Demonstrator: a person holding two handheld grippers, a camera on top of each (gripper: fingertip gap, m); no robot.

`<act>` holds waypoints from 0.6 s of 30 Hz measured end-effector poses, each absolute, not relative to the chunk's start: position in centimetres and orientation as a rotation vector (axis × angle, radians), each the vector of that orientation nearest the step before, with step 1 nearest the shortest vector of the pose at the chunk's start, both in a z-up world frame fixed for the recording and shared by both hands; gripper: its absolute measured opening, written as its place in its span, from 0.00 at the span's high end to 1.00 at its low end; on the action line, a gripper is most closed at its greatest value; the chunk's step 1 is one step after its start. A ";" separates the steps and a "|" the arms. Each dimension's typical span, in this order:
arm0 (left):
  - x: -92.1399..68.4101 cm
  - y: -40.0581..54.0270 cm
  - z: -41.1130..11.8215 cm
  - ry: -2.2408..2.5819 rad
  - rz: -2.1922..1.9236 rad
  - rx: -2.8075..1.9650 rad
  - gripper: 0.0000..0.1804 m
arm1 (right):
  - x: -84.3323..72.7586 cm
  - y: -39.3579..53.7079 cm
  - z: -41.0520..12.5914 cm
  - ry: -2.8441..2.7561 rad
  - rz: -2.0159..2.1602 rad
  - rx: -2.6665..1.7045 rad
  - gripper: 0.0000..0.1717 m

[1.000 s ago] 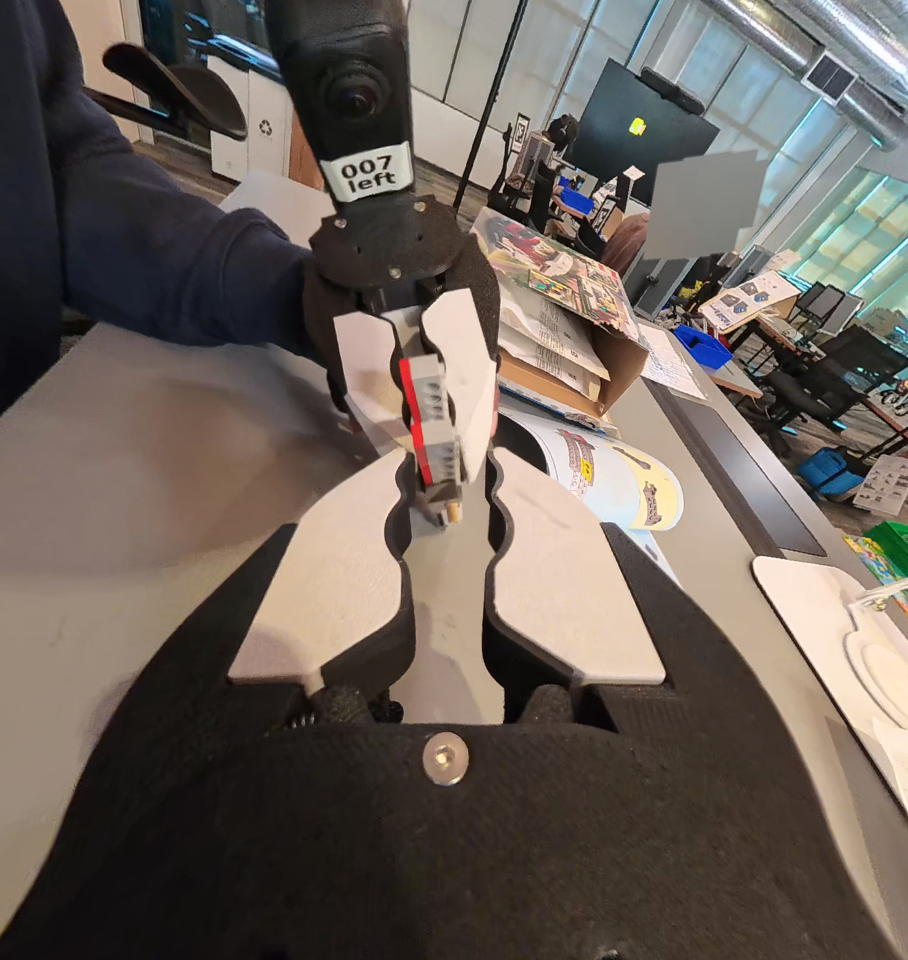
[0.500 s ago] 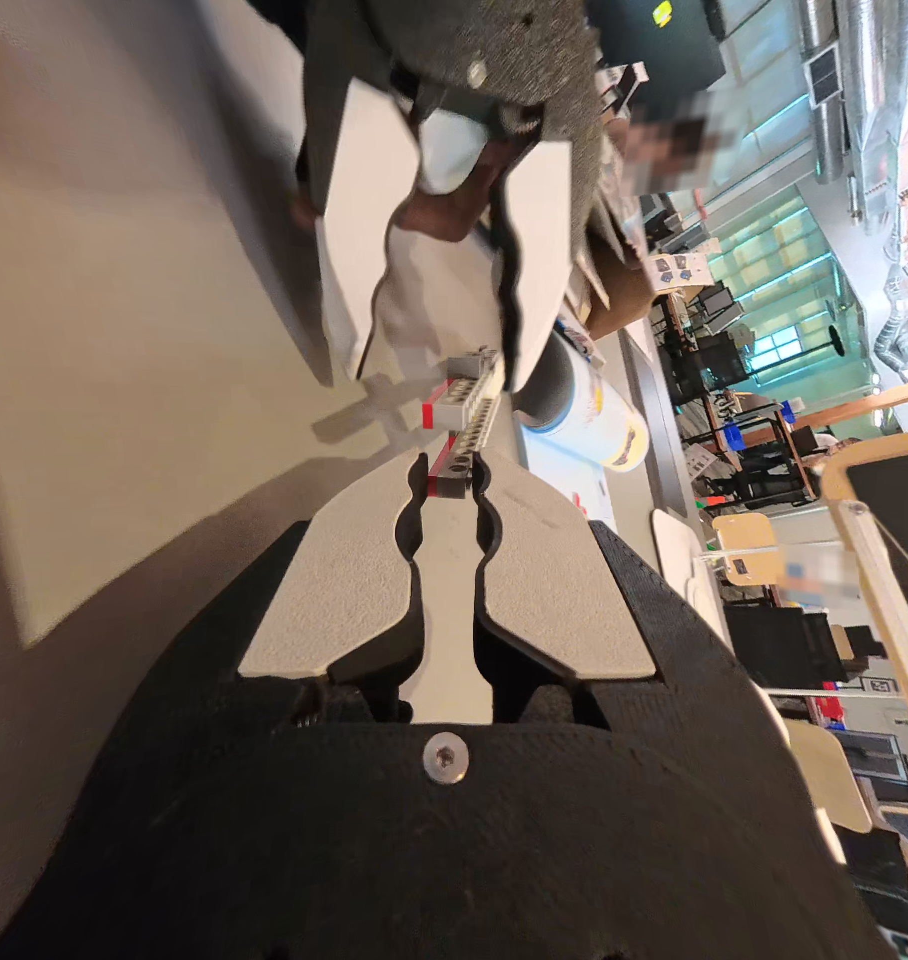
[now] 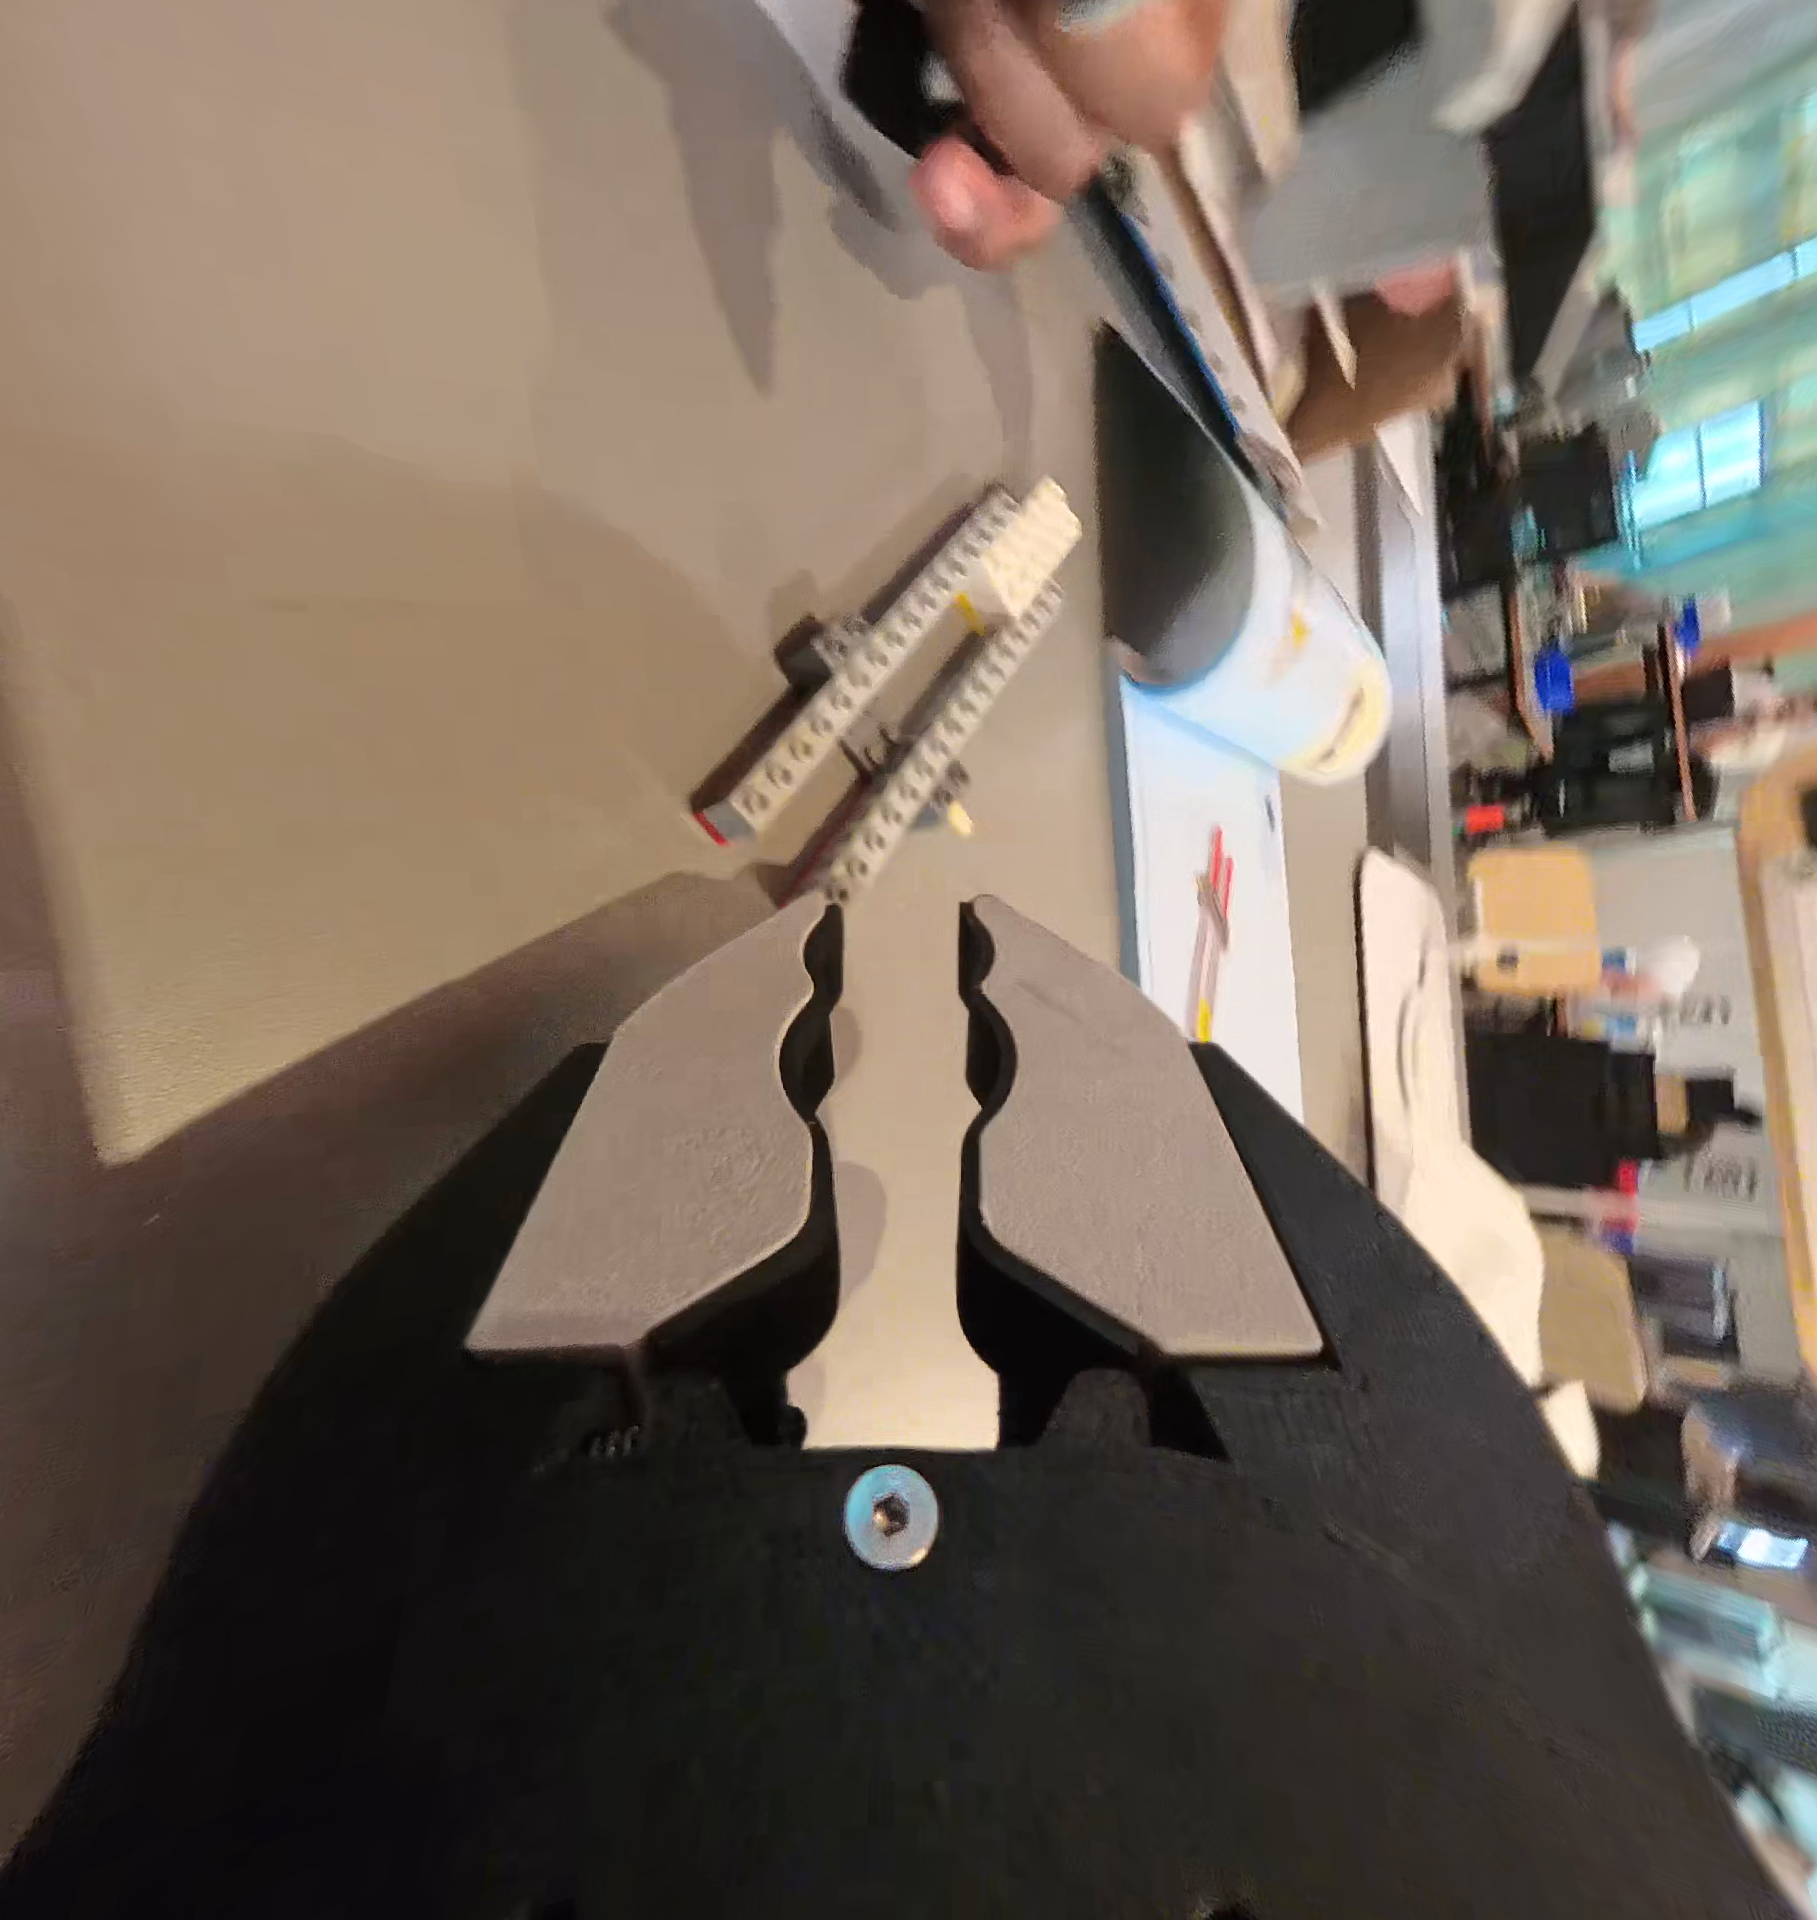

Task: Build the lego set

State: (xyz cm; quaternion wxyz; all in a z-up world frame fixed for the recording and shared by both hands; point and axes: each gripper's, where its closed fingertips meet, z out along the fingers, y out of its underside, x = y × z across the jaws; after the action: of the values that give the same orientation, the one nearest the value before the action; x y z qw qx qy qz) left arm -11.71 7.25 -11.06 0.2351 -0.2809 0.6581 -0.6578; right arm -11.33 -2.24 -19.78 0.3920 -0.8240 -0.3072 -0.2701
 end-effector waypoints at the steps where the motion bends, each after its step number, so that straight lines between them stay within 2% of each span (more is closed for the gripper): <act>1: -11.7 7.8 -11.0 1.782 -1.795 -0.778 0.54 | -10.8 -3.3 -19.3 -0.683 -0.683 -2.130 0.86; 5: -11.6 10.0 -11.0 1.724 -1.786 -0.827 0.59 | -7.8 -10.9 -18.0 -0.252 -0.719 -2.284 0.84; 11: -11.6 10.8 -12.3 1.775 -1.729 -0.847 0.61 | -5.4 -23.0 -19.0 0.307 -0.532 -2.367 0.84; 18: -11.4 9.4 -12.7 1.831 -1.714 -0.831 0.62 | -4.7 -20.1 -20.5 0.325 -0.301 -2.365 0.87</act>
State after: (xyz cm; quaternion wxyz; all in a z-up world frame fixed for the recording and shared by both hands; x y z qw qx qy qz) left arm -11.37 9.43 -12.71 0.2472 -0.3049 0.6714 -0.6286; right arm -4.72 -20.13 -20.46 0.3595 -0.9172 0.1259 -0.1169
